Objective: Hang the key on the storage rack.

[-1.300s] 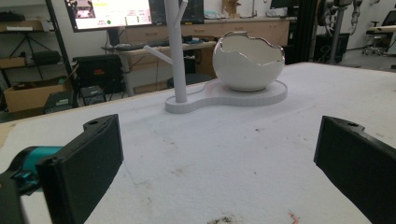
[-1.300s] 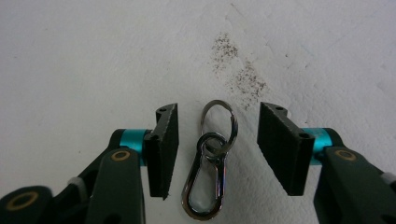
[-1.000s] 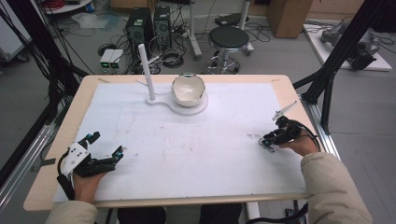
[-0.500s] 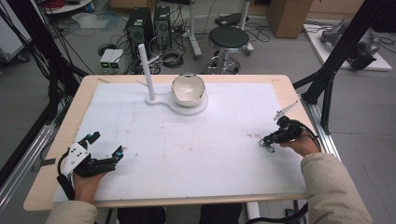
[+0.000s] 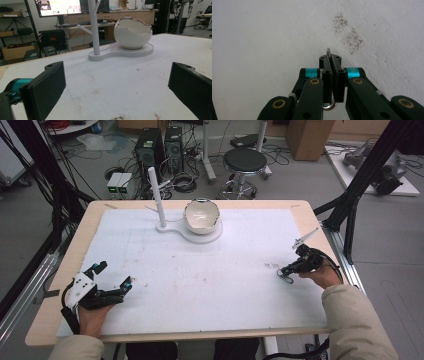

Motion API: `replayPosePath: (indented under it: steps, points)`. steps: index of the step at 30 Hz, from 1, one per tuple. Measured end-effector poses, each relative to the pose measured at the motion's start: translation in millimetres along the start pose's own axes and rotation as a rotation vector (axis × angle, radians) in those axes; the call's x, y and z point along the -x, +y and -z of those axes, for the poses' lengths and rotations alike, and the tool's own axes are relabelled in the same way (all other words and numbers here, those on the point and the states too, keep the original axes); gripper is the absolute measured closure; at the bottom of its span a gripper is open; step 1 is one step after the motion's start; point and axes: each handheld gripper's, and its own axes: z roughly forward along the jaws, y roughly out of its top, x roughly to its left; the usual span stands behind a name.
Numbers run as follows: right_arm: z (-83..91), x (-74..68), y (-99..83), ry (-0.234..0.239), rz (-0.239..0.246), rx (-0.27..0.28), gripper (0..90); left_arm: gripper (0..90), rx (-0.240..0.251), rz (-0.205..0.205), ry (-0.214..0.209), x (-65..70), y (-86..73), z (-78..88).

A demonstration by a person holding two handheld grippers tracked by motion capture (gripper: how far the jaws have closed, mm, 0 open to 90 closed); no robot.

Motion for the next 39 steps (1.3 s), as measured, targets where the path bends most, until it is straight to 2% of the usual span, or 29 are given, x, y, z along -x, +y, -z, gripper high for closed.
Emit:
replayPosePath:
  steps: [1,5,7,9,11,18,19,21,25,26,27,28,29,30,33,36,38,39]
  points:
    - [-0.2,-0.1,0.6,0.009,0.013,0.007,88.9,1.7,-0.006,0.007,-0.001,-0.6,0.2,-0.1]
    - [3.6,-2.6,1.5,0.015,-0.006,0.037,89.0,1.7,-0.002,0.014,-0.005,-1.6,0.2,0.1]
    - [6.4,-4.3,1.9,0.027,-0.014,0.062,89.0,1.7,-0.012,0.037,-0.009,-3.8,0.6,-0.8]
    - [9.6,-6.9,3.1,0.027,-0.001,0.100,89.0,1.7,-0.029,0.050,-0.017,-5.4,1.4,-2.8]
    - [12.7,-9.5,4.3,0.036,0.006,0.141,89.0,1.7,-0.060,0.040,-0.030,-6.4,4.0,-5.1]
    - [25.1,-20.1,13.8,0.064,0.025,0.312,88.9,1.7,-0.054,0.014,-0.084,-7.4,32.3,-15.0]
    - [26.2,-22.6,17.1,0.067,0.038,0.333,88.9,1.7,-0.057,-0.004,-0.116,-6.7,46.0,-20.9]
    - [29.0,-29.1,25.6,0.068,0.065,0.370,88.9,1.7,-0.056,-0.018,-0.150,-4.7,59.9,-27.2]
    - [33.1,-46.6,46.0,0.086,0.142,0.468,88.9,1.7,-0.048,-0.044,-0.221,2.4,85.5,-42.6]
    - [33.6,-51.5,51.6,0.090,0.159,0.486,88.8,1.7,-0.048,-0.044,-0.221,2.4,85.5,-42.6]
    - [33.5,-56.4,57.5,0.097,0.174,0.506,88.9,1.7,-0.046,-0.067,-0.260,6.8,97.3,-51.4]
    - [32.7,-61.9,63.6,0.104,0.189,0.521,88.8,1.7,-0.049,-0.073,-0.276,8.7,101.6,-54.7]
    - [32.7,-61.9,63.6,0.104,0.189,0.521,88.8,1.7,-0.049,-0.073,-0.276,8.7,101.6,-54.7]
    - [30.3,-72.1,76.1,0.117,0.234,0.561,88.8,1.7,-0.051,-0.077,-0.332,13.5,113.6,-64.8]
    - [24.9,-87.2,94.8,0.145,0.281,0.590,88.8,1.7,-0.060,-0.085,-0.392,18.9,127.5,-76.2]
    - [18.5,-100.0,111.2,0.178,0.315,0.617,88.8,1.7,-0.070,-0.056,-0.459,21.7,138.6,-86.1]
    - [14.1,-107.0,121.0,0.198,0.333,0.631,88.8,1.7,-0.079,-0.055,-0.492,23.2,144.5,-92.2]
    - [12.2,-110.6,125.2,0.212,0.331,0.632,88.8,1.7,-0.079,-0.055,-0.492,23.2,144.5,-92.2]
